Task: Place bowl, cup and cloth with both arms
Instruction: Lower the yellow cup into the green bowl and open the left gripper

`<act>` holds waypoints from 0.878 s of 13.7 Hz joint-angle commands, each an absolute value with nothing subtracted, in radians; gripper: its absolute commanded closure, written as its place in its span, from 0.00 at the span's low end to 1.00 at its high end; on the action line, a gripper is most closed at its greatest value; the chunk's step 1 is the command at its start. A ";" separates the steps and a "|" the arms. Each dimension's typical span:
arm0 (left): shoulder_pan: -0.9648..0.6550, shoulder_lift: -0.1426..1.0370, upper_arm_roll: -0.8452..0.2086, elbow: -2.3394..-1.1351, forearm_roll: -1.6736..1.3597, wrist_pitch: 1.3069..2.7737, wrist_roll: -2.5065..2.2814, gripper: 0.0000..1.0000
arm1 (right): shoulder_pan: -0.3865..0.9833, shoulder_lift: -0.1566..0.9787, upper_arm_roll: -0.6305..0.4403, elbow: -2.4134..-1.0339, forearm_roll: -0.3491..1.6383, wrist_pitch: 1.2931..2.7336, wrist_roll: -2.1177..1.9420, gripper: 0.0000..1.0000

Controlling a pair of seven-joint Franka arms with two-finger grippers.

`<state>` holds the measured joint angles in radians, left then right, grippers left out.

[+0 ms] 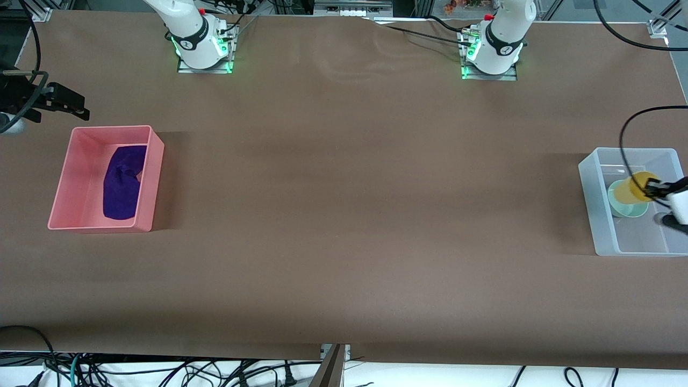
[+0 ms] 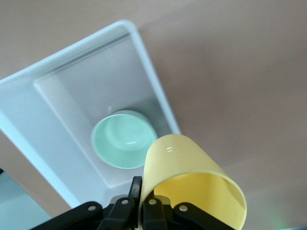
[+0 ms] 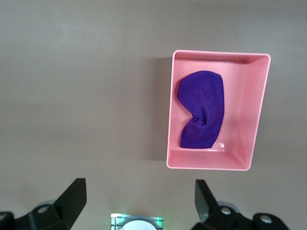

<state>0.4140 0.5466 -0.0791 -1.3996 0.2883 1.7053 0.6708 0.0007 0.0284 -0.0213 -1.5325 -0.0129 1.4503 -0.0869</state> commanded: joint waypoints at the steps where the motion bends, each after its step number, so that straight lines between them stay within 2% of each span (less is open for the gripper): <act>1: 0.509 0.606 -0.094 -1.451 0.296 1.846 0.794 1.00 | -0.002 0.049 -0.012 -1.489 -0.021 1.431 -0.075 0.00; 5: 0.549 0.658 -0.098 -1.470 0.244 1.904 0.825 1.00 | 0.002 0.055 -0.012 -1.489 -0.026 1.433 -0.077 0.00; 6: 0.551 0.663 -0.098 -1.470 0.241 1.905 0.825 0.83 | 0.002 0.055 -0.012 -1.489 -0.026 1.433 -0.077 0.00; 7: 0.551 0.663 -0.098 -1.467 0.241 1.904 0.825 0.21 | 0.002 0.055 -0.012 -1.489 -0.026 1.433 -0.075 0.00; 8: 0.549 0.657 -0.098 -1.463 0.241 1.898 0.825 0.00 | 0.002 0.055 -0.012 -1.489 -0.025 1.434 -0.075 0.00; 10: 0.538 0.617 -0.112 -1.456 0.241 1.864 0.824 0.00 | 0.002 0.055 -0.012 -1.489 -0.025 1.436 -0.075 0.00; 12: 0.538 0.557 -0.185 -1.448 0.241 1.794 0.807 0.00 | 0.003 0.055 -0.012 -1.489 -0.025 1.436 -0.075 0.00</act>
<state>0.5444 0.6398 -0.1352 -1.4438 0.2587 1.8690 0.8055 0.0025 0.0460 -0.0178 -1.5166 -0.0136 1.4500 -0.0868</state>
